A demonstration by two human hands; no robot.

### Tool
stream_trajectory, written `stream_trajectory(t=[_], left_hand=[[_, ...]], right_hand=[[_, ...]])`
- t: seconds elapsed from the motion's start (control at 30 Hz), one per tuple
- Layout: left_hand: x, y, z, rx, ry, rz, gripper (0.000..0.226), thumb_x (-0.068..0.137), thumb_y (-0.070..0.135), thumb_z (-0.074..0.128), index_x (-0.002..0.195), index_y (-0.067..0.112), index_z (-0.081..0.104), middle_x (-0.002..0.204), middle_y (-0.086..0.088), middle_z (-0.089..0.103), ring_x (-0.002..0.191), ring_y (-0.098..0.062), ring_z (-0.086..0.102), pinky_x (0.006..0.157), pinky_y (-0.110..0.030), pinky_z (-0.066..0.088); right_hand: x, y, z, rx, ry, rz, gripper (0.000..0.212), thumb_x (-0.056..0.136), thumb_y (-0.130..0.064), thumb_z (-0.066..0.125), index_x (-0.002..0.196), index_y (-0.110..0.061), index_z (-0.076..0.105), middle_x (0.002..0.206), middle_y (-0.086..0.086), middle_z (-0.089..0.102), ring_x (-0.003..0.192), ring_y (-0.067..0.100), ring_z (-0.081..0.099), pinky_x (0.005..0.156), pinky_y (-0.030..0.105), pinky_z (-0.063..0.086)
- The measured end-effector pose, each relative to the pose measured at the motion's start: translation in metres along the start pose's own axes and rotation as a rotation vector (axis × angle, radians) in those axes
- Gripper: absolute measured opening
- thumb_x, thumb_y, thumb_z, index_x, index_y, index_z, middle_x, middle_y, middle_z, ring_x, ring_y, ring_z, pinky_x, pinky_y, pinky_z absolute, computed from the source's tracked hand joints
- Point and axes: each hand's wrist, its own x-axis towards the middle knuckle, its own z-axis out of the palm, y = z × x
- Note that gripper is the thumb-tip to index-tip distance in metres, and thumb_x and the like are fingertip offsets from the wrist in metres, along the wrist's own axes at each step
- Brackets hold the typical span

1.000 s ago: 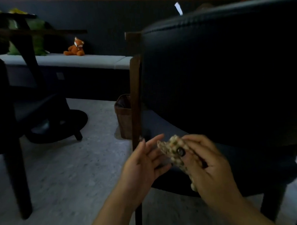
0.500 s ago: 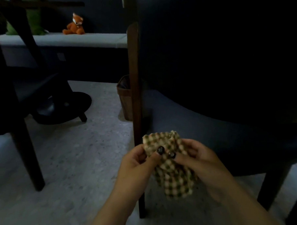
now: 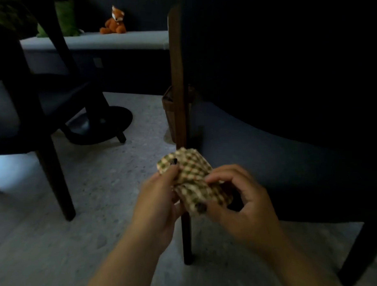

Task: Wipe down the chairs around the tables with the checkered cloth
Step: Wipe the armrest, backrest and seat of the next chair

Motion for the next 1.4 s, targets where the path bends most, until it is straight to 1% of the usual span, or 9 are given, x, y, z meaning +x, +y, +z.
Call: stream_trajectory(t=[0.2, 0.43, 0.67, 0.77, 0.87, 0.97, 1.2, 1.3, 1.4], left_hand=[[0.002, 0.003, -0.004, -0.038, -0.019, -0.073, 0.024, 0.097, 0.025, 0.052, 0.114, 0.01, 0.061, 0.096, -0.011, 0.075, 0.086, -0.022, 0.074, 0.057, -0.032, 0.058], [0.009, -0.005, -0.001, 0.151, -0.125, -0.04, 0.021, 0.095, 0.028, 0.054, 0.105, 0.016, 0.067, 0.094, -0.003, 0.076, 0.087, -0.017, 0.073, 0.075, -0.035, 0.055], [0.013, -0.007, -0.008, 0.912, -0.262, -0.019, 0.01, 0.088, 0.031, 0.063, 0.092, 0.025, 0.07, 0.084, 0.005, 0.074, 0.08, -0.011, 0.07, 0.079, -0.028, 0.052], [0.009, -0.011, -0.015, 1.282, -0.396, -0.002, 0.03, 0.077, 0.042, 0.074, 0.102, 0.042, 0.058, 0.101, 0.02, 0.063, 0.091, 0.002, 0.06, 0.077, -0.016, 0.048], [0.001, -0.013, -0.011, 1.114, -0.528, 0.016, 0.066, 0.051, 0.06, 0.082, 0.096, 0.072, 0.034, 0.098, 0.046, 0.044, 0.091, 0.022, 0.045, 0.073, -0.002, 0.037], [-0.004, -0.01, -0.005, 0.99, -0.649, 0.027, 0.053, 0.05, 0.055, 0.081, 0.077, 0.081, 0.045, 0.086, 0.055, 0.052, 0.08, 0.033, 0.049, 0.058, 0.005, 0.038], [-0.004, 0.002, -0.006, 0.61, -0.498, 0.072, 0.033, 0.043, 0.048, 0.077, 0.076, 0.048, 0.074, 0.091, 0.021, 0.074, 0.084, 0.005, 0.068, 0.071, -0.016, 0.05], [-0.002, 0.005, -0.009, 0.553, -0.349, 0.123, 0.039, 0.046, 0.049, 0.077, 0.082, 0.033, 0.076, 0.09, 0.008, 0.076, 0.084, -0.008, 0.072, 0.076, -0.033, 0.051], [-0.003, 0.005, -0.012, 0.528, -0.279, 0.178, 0.047, 0.05, 0.043, 0.076, 0.095, 0.031, 0.068, 0.087, 0.011, 0.075, 0.079, -0.007, 0.072, 0.059, -0.025, 0.057]], right_hand=[[-0.006, 0.007, -0.003, 0.277, 0.004, 0.234, 0.027, 0.074, -0.016, 0.08, 0.098, -0.023, 0.072, 0.104, -0.007, 0.071, 0.099, 0.008, 0.066, 0.081, 0.016, 0.051], [-0.008, 0.01, -0.023, 0.561, 0.231, 0.541, 0.027, 0.064, -0.042, 0.073, 0.086, -0.027, 0.078, 0.094, 0.001, 0.075, 0.092, 0.015, 0.071, 0.072, 0.02, 0.054], [-0.005, 0.002, -0.046, 0.508, 0.637, 0.587, 0.023, 0.093, -0.018, 0.057, 0.077, -0.025, 0.073, 0.086, -0.001, 0.073, 0.084, 0.014, 0.07, 0.068, 0.029, 0.056], [0.0, -0.013, -0.055, 0.608, 0.55, 0.585, 0.015, 0.086, -0.024, 0.061, 0.075, -0.023, 0.071, 0.084, -0.001, 0.073, 0.081, 0.014, 0.071, 0.064, 0.028, 0.057], [0.002, -0.024, -0.053, 0.736, 0.246, 0.686, 0.017, 0.075, -0.031, 0.063, 0.083, -0.022, 0.075, 0.092, 0.003, 0.075, 0.085, 0.016, 0.072, 0.061, 0.026, 0.056], [0.003, -0.032, -0.047, 0.87, 0.128, 0.737, 0.034, 0.08, -0.03, 0.061, 0.106, -0.011, 0.071, 0.106, 0.01, 0.072, 0.096, 0.022, 0.07, 0.067, 0.028, 0.056], [0.001, -0.015, -0.042, 0.477, 0.347, 0.734, 0.04, 0.082, -0.036, 0.064, 0.12, -0.027, 0.056, 0.096, -0.008, 0.073, 0.087, 0.008, 0.071, 0.066, 0.026, 0.056], [-0.005, -0.008, -0.035, 0.473, 0.103, 0.651, 0.078, 0.062, -0.042, 0.078, 0.13, -0.05, 0.04, 0.099, -0.008, 0.074, 0.091, 0.008, 0.07, 0.068, 0.021, 0.056], [-0.008, -0.005, -0.028, 0.474, -0.046, 0.613, 0.07, 0.055, -0.04, 0.085, 0.119, -0.044, 0.057, 0.11, -0.007, 0.071, 0.1, 0.011, 0.068, 0.075, 0.026, 0.056]])
